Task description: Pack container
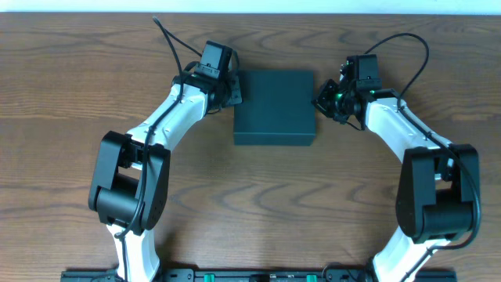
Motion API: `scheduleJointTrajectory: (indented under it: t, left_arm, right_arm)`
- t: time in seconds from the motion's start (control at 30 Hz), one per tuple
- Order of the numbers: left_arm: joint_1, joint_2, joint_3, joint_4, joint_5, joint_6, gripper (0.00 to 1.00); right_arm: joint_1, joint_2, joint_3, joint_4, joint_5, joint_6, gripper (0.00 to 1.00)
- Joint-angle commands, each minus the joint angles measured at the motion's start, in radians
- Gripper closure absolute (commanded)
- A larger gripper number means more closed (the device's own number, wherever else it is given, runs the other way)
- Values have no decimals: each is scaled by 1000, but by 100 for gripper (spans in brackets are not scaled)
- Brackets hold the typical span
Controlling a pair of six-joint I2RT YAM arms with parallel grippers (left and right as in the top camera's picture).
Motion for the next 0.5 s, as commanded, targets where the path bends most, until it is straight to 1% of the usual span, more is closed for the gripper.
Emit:
scheduleJointTrajectory:
  t: [0.0,0.3,0.47]
  left_arm:
    - [-14,14,6,14,30,-11,94]
    - [-14,14,6,-5,7,-4,94]
    - [-6,12,9,-1,-104,-4,94]
  right_arm:
    - [37,-1,5,-2,-71,14,99]
    - [36,-1,5,-1,-56,14,99]
    - [23,-1,5,0,-47,14,98]
